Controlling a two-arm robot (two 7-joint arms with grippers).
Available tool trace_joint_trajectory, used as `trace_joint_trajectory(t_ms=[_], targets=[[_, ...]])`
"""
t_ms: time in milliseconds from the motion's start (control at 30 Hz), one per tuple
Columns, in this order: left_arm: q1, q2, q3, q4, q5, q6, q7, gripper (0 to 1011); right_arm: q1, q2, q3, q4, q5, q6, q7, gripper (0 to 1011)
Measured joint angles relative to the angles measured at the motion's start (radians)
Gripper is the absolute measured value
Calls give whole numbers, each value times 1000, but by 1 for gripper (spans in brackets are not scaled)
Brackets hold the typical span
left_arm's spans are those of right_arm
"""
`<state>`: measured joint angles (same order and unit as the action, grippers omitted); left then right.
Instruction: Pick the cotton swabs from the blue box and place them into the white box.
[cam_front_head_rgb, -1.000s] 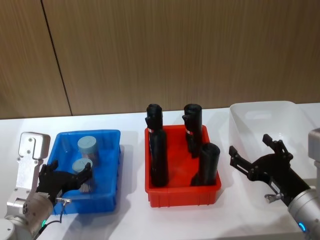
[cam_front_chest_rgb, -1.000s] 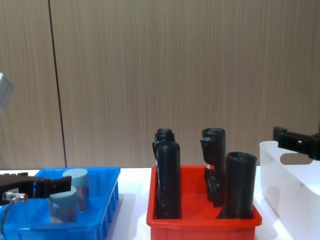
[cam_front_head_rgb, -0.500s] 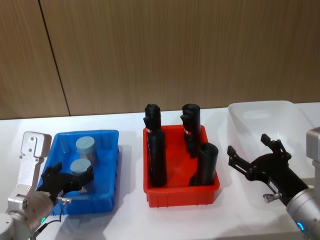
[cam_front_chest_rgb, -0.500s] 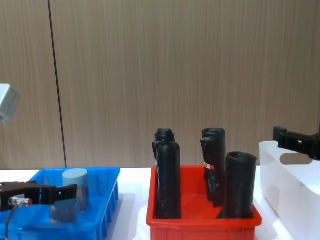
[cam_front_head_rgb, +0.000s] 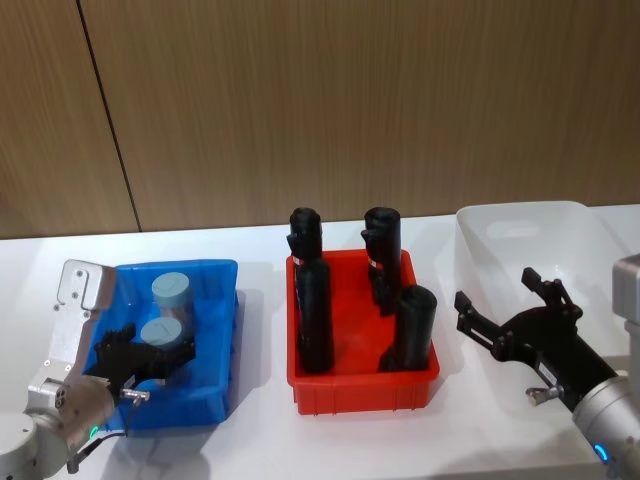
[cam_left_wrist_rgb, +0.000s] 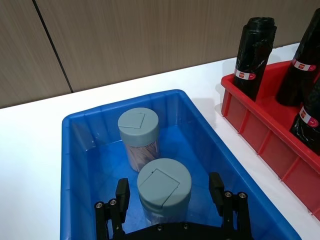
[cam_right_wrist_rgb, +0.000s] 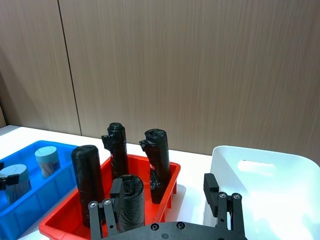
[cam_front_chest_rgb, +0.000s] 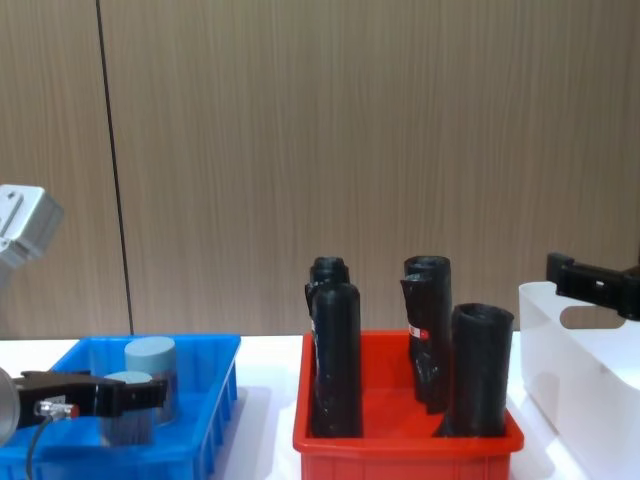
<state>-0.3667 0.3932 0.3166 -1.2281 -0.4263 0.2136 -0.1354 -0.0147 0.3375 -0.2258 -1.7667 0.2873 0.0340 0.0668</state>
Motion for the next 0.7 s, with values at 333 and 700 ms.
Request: trace_joint_trajectory(t_ms=[333, 700], targets=[[-46, -22, 4, 85, 34, -20, -35, 1004, 0, 0, 0, 0, 0, 0, 0, 1002], [-76, -37, 7, 145, 56, -34, -61, 833, 0, 0, 0, 0, 0, 0, 0, 1002]])
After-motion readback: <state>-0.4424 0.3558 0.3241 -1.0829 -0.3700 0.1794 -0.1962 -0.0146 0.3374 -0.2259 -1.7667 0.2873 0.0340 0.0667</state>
